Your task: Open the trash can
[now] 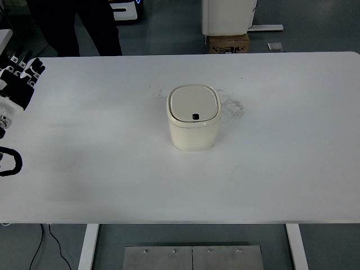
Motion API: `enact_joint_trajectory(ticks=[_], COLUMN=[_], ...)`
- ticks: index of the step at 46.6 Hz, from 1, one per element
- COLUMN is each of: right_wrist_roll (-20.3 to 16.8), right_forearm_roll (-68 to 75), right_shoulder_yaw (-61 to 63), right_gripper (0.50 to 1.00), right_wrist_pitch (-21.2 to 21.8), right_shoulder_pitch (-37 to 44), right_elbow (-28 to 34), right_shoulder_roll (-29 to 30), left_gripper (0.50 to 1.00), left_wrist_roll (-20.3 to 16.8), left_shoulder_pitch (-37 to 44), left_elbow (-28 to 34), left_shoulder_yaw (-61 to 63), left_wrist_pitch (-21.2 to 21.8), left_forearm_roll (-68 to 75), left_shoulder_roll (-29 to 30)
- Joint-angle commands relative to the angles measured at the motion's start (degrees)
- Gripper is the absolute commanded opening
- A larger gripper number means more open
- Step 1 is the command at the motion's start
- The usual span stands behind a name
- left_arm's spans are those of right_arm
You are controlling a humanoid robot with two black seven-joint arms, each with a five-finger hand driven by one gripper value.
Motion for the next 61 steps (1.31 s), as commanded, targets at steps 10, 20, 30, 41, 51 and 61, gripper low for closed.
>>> enact_joint_trajectory(ticks=[10, 20, 30, 41, 51, 61], right_wrist_roll=[0.0, 0.0, 0.0, 0.0, 0.0, 0.1], right_forearm_roll=[0.0, 0.0, 0.0, 0.0, 0.0, 0.0], right_shoulder_yaw=[0.0, 0.0, 0.0, 0.0, 0.0, 0.0], right_gripper=[0.991, 0.991, 0.991, 0.991, 0.991, 0.991], right_wrist_pitch=[0.0, 0.0, 0.0, 0.0, 0.0, 0.0], right_shoulder_pitch=[0.0, 0.0, 0.0, 0.0, 0.0, 0.0], right_elbow=[0.0, 0.0, 0.0, 0.0, 0.0, 0.0], right_shoulder_roll=[0.0, 0.0, 0.0, 0.0, 0.0, 0.0], left_gripper=[1.000, 1.000, 1.000, 1.000, 1.000, 1.000], left_wrist_roll=[0.0, 0.0, 1.4, 6.6, 6.7, 6.8], left_shoulder_pitch=[-0.3, -0.2, -1.2, -5.2, -9.9, -19.0], left_elbow=[-0.2, -0.2, -0.2, -1.7, -9.8, -13.3], left_shoulder_yaw=[0.0, 0.1, 0.8, 5.6, 13.0, 25.9], left_wrist_pitch=[-0.2, -0.2, -0.2, -0.2, 0.0, -0.2], left_forearm_roll=[0.0, 0.1, 0.2, 0.2, 0.2, 0.3], left_shoulder_roll=[-0.1, 0.0, 0.4, 2.5, 5.9, 5.9])
